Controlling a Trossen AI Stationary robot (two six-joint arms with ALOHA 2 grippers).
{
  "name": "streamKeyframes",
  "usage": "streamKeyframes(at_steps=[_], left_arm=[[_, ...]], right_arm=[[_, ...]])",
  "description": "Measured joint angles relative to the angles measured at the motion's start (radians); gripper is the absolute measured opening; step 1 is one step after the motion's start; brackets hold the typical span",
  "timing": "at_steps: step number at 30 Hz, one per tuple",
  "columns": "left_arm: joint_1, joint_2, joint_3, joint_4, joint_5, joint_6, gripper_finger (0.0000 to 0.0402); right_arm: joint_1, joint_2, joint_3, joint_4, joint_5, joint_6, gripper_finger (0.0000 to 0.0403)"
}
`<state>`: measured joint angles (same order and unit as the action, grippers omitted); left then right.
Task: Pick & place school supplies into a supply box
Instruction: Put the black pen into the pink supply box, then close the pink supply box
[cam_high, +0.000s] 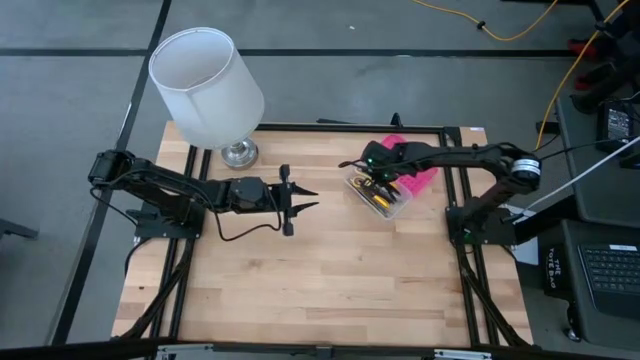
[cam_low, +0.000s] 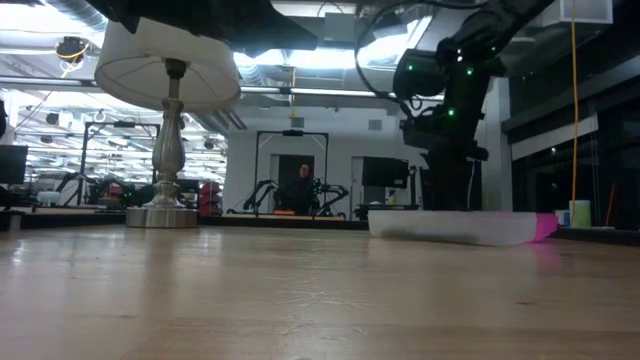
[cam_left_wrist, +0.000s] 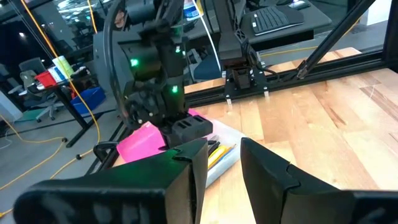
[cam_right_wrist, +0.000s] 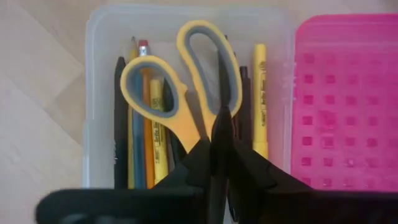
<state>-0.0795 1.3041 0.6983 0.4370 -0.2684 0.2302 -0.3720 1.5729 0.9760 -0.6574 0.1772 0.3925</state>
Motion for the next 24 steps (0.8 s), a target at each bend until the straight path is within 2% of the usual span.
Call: streamKeyframes(at_steps=[11,20,24], left_arm=[[0.000,0.000,0.000,0.000,0.000,0.000,0.0088],[0.000,0.000,0.000,0.000,0.000,0.000,0.0088],[0.000,0.000,0.000,0.000,0.000,0.000,0.0088]], right_arm=[[-0.006,0.016,0.000,0.001,-0.014,-0.122,0.0109],[-0.006,0.000,0.072,-0.068,-0.010,-0.209,0.0116],[-0.006,-0.053,0.096,-0.027,0.023,-0.300,0.0116]])
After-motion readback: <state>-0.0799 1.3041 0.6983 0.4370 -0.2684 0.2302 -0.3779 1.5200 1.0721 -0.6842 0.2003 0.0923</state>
